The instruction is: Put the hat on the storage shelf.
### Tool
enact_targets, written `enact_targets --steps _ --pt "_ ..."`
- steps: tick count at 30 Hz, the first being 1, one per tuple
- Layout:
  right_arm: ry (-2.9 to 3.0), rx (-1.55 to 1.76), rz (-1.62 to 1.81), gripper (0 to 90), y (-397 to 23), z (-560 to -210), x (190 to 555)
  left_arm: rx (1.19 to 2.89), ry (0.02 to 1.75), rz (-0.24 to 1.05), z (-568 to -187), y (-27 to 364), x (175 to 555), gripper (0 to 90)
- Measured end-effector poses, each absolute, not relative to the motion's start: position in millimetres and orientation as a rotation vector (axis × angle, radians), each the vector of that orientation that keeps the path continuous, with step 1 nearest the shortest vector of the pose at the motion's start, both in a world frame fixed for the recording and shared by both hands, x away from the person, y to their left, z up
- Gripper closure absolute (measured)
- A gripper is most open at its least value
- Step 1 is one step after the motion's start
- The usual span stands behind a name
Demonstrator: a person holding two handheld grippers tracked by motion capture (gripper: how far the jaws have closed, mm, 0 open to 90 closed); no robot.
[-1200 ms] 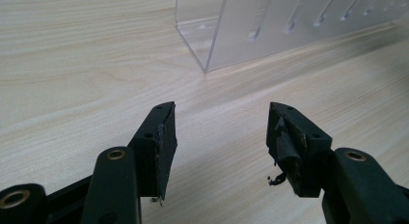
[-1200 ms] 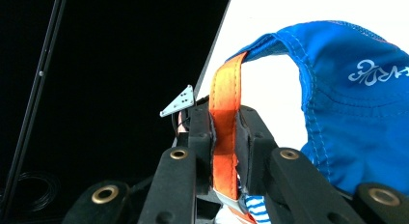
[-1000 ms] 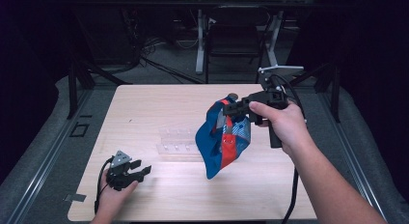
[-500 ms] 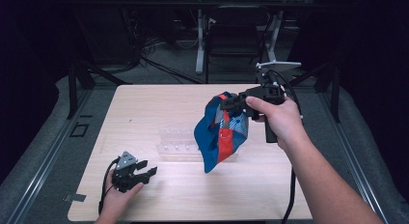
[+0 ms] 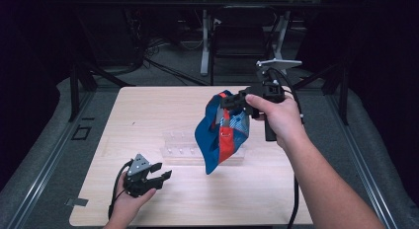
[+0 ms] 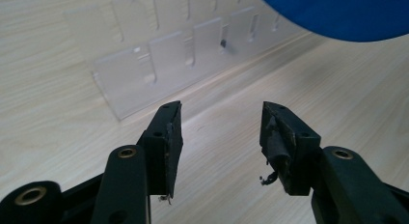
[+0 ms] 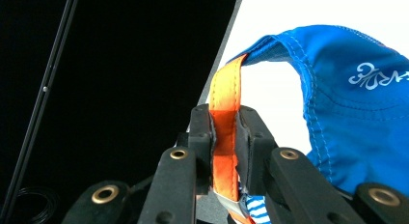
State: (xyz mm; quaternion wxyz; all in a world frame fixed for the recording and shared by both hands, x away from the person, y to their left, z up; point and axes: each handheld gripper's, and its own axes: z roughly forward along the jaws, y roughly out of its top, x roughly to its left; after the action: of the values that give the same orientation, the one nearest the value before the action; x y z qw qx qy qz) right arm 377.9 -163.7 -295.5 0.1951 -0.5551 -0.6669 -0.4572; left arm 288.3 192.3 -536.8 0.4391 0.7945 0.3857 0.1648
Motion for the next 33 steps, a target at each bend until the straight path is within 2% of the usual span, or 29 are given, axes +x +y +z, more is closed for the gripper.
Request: enact_targets --steps 17,25,33 --pt "-1.857 -1.565 -1.300 78.1 -159 -296 386 2.008 0.773 0.422 -508 121 287 50.5" --pt "-1.860 -1.564 -1.300 78.1 -157 -297 387 2.018 0.699 0.400 -498 100 281 55.0" --pt "-1.871 -1.560 -1.296 78.1 -154 -299 387 2.039 0.629 0.415 -492 83 273 54.5"
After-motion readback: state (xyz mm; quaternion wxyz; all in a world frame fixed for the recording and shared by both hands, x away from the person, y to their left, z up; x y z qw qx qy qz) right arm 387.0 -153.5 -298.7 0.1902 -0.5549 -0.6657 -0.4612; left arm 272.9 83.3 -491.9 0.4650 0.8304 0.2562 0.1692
